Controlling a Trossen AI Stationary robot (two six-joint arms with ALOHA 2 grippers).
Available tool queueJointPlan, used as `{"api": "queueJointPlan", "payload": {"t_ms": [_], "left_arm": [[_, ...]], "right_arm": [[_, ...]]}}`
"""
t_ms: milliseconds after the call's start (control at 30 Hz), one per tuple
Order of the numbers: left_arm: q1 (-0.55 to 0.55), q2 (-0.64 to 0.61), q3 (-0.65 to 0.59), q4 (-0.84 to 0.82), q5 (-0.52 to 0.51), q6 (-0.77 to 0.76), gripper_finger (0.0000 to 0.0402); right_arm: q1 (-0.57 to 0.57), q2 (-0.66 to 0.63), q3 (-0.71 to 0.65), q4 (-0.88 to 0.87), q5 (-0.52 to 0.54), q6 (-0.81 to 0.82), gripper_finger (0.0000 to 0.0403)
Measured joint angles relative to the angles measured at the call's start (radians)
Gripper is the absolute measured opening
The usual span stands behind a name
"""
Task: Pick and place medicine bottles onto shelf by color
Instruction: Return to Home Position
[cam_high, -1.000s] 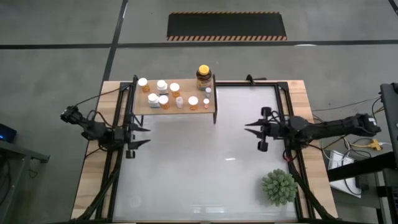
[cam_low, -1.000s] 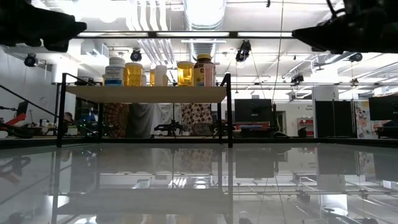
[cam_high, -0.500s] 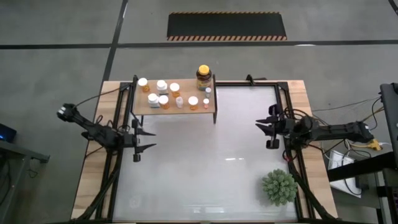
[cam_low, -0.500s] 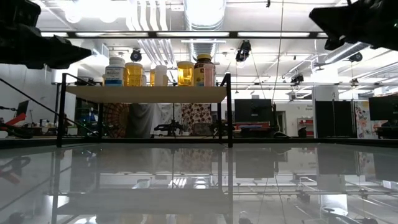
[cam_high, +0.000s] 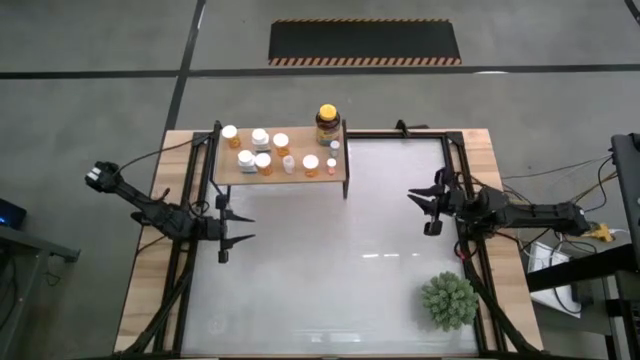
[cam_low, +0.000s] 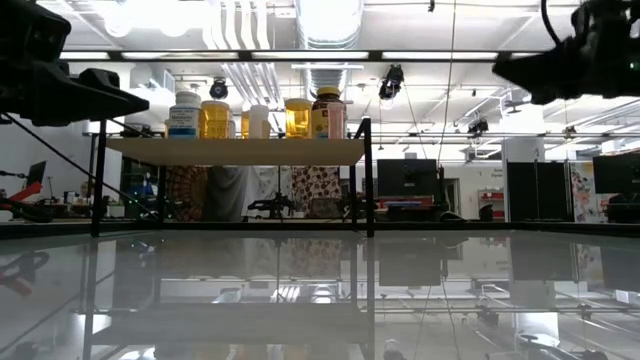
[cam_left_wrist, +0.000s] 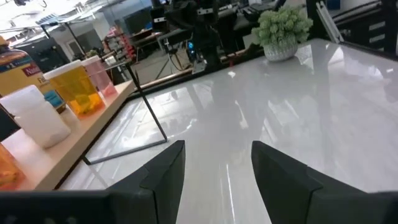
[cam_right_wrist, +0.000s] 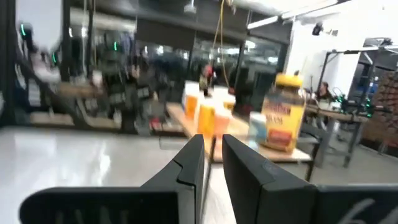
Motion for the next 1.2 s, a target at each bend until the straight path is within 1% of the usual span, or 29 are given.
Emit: {"api": "queueJointPlan", "payload": {"t_ms": [133, 167, 300, 533, 933, 1200], "left_arm": [[0.000, 0.026, 0.000, 0.001, 0.000, 0.000, 0.0169], [0.000, 0.031, 0.000, 0.000, 0.000, 0.000, 0.0169], [0.000, 0.049, 0.000, 0.003, -0.002, 0.000, 0.0169], [0.000, 0.086, -0.001, 0.002, -0.002, 0.000, 0.0169], [0.000, 0.133, -0.002, 0.002, -0.002, 0.000, 0.0169], [0.000, 0.158, -0.002, 0.002, -0.001, 0.000, 0.0169]], "right_arm": [[-0.011, -0.104, -0.001, -0.215, -0.006, -0.064, 0.0047], [-0.014, -0.105, 0.001, -0.242, -0.004, -0.068, 0.0047], [-0.041, -0.107, 0.000, -0.243, -0.009, -0.090, 0.0047], [-0.055, -0.107, -0.001, -0.243, -0.015, 0.018, 0.0047], [-0.055, -0.061, -0.002, -0.240, -0.015, 0.020, 0.0047], [-0.055, -0.059, -0.002, -0.240, -0.015, 0.021, 0.0047]]}}
